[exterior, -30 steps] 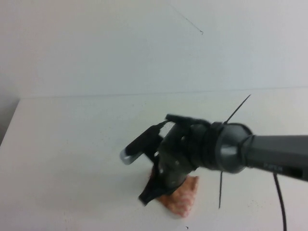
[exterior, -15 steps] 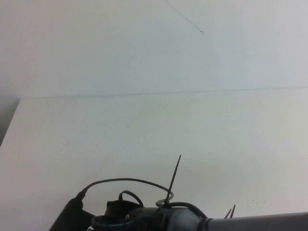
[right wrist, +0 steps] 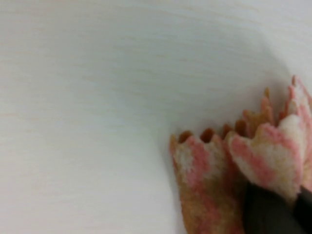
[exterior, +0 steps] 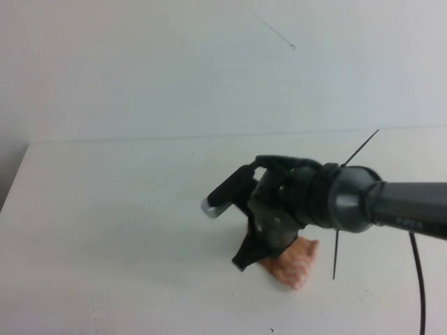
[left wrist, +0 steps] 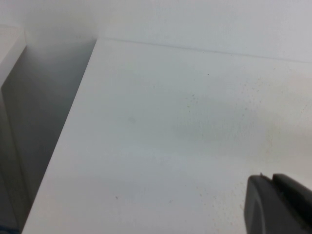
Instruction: Wipe the table
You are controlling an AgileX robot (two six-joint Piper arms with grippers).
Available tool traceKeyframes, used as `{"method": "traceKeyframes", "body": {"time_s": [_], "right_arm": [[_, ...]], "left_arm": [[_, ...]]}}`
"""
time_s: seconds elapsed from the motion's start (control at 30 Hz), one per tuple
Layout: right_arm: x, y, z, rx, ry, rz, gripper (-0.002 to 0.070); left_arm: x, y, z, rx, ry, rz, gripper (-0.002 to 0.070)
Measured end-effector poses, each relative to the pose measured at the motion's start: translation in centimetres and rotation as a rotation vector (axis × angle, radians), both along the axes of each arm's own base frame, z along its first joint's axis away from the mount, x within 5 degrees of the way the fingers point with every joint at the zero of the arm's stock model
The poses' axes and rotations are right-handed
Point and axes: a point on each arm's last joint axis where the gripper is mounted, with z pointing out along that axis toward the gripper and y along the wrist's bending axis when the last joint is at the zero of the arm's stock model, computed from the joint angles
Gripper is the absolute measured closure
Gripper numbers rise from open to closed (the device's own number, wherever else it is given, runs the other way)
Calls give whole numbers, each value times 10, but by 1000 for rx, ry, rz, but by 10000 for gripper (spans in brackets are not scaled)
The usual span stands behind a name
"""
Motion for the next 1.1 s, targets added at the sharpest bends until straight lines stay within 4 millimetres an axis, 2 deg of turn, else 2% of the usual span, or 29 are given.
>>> {"method": "traceKeyframes", "body": {"time_s": [0.1,0.2,0.33,0.53,0.67,0.93,1.0,1.1], "right_arm": [[17,-28,4,-50,0,-69,680],[24,-42,12,-69,-12,-100,680],[26,-44,20,-32,-32,-126,680],[26,-42,19,31,-30,-213,674],[24,-40,16,40,-4,-211,599],[23,-41,20,29,-1,-205,322],[22,-42,30,48,-22,-205,316],[20,-44,55,88,-78,-194,334]], "left_arm": [[0,0,0,0,0,0,676],[0,0,0,0,0,0,676],[0,0,0,0,0,0,676],[0,0,0,0,0,0,676],[0,0,0,0,0,0,676],[0,0,0,0,0,0,676],[0,0,0,0,0,0,676],[0,0,0,0,0,0,676]]}}
